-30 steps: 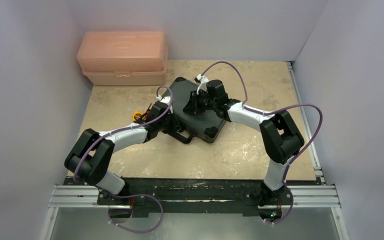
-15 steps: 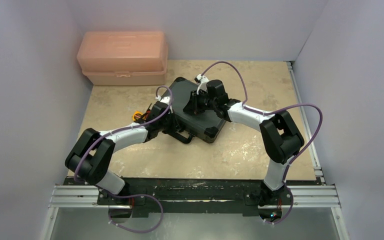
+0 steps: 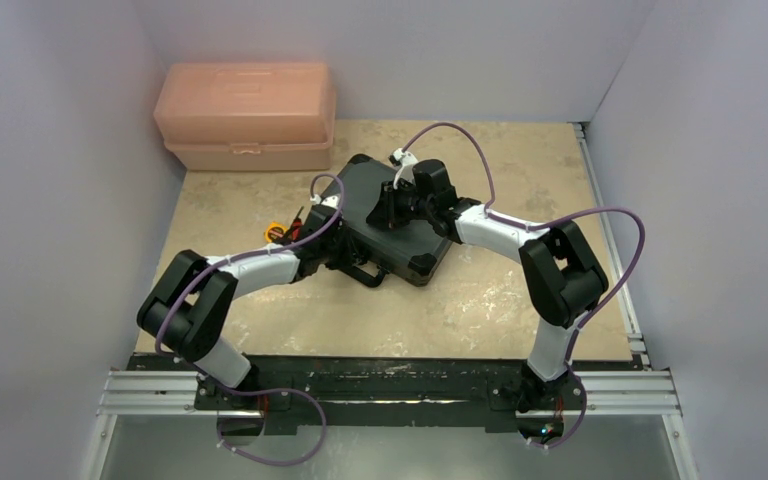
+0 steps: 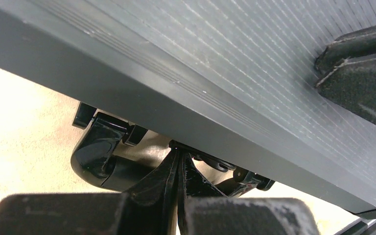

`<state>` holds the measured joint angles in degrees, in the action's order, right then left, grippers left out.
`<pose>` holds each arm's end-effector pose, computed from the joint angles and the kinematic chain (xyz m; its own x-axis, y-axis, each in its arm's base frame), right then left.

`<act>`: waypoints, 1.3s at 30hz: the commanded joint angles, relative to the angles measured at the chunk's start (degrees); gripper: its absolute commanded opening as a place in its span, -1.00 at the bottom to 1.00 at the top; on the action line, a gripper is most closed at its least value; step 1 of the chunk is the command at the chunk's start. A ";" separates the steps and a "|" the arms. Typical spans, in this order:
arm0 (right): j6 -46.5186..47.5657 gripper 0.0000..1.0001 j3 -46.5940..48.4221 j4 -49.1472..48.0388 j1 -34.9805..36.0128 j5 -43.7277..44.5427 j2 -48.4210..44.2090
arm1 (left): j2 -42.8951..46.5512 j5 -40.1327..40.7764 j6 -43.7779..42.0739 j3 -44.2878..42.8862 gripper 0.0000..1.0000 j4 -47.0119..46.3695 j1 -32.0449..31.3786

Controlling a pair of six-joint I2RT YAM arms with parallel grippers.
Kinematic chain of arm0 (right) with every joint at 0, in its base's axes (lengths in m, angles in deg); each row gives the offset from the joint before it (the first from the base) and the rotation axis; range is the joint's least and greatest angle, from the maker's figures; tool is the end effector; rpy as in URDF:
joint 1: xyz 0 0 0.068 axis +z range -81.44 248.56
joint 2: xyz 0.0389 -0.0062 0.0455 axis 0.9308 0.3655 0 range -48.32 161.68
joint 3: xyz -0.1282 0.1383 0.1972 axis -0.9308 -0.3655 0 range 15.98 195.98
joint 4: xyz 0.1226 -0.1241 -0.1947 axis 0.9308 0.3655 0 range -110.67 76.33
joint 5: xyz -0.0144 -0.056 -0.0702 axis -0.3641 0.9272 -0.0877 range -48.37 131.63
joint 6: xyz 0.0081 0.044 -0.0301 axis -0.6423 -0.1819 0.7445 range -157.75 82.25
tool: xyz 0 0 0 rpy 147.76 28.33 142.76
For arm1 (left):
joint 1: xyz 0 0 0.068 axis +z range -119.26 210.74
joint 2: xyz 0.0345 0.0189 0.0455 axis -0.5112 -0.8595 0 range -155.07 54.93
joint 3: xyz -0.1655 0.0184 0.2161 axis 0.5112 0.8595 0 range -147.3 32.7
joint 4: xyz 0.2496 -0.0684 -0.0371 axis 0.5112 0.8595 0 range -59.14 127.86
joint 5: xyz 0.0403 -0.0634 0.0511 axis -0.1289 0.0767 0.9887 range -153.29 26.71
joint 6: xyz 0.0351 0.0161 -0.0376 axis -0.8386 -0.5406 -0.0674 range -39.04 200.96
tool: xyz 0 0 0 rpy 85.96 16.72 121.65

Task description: Pack up texas hold em set

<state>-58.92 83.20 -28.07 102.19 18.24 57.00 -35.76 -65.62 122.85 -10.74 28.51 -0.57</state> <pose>0.3347 0.2396 0.2098 -0.6826 -0.0560 -0.7287 -0.5855 0.6385 0.4995 0.2651 -0.1630 0.1610 -0.8122 -0.2869 -0.5080 0.0021 0.8693 -0.4942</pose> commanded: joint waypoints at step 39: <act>1.83 -0.60 -4.93 19.83 0.93 1.92 7.36 | -14.14 17.06 19.58 -15.14 -1.00 13.11 -2.14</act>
<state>-58.94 83.42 -28.29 102.19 17.89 57.39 -41.23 -60.92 135.57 -20.75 44.22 -1.75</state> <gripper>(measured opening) 0.204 0.003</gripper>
